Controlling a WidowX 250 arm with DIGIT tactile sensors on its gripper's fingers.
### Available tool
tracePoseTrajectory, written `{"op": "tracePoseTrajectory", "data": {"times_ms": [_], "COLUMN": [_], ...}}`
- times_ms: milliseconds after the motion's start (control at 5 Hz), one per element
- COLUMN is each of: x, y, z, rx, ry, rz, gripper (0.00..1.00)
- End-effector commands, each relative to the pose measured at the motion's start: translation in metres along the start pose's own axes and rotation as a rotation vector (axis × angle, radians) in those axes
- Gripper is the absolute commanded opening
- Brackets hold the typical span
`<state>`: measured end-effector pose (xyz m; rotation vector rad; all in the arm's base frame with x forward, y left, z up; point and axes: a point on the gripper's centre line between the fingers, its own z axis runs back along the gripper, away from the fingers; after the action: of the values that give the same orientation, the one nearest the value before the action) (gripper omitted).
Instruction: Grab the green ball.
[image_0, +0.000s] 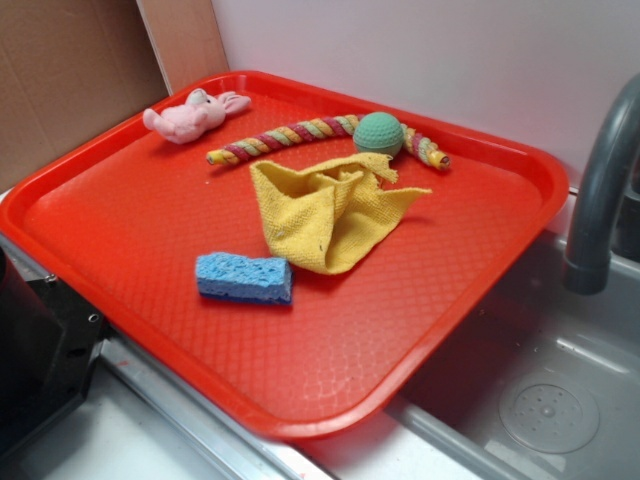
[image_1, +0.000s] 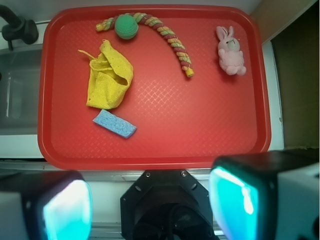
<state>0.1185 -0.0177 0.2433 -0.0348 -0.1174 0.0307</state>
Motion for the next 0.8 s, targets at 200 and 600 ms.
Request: {"op": "tracePoseTrajectory", "data": {"times_ms": [200,600], "x": [0.035,0.057], "y": [0.013,0.008], "z": [-0.038,-0.063], "rx": [-0.038,-0.049], "ry": [-0.049,-0.061], "rz": [0.034,-0.148], "gripper": [1.0,1.0]}}
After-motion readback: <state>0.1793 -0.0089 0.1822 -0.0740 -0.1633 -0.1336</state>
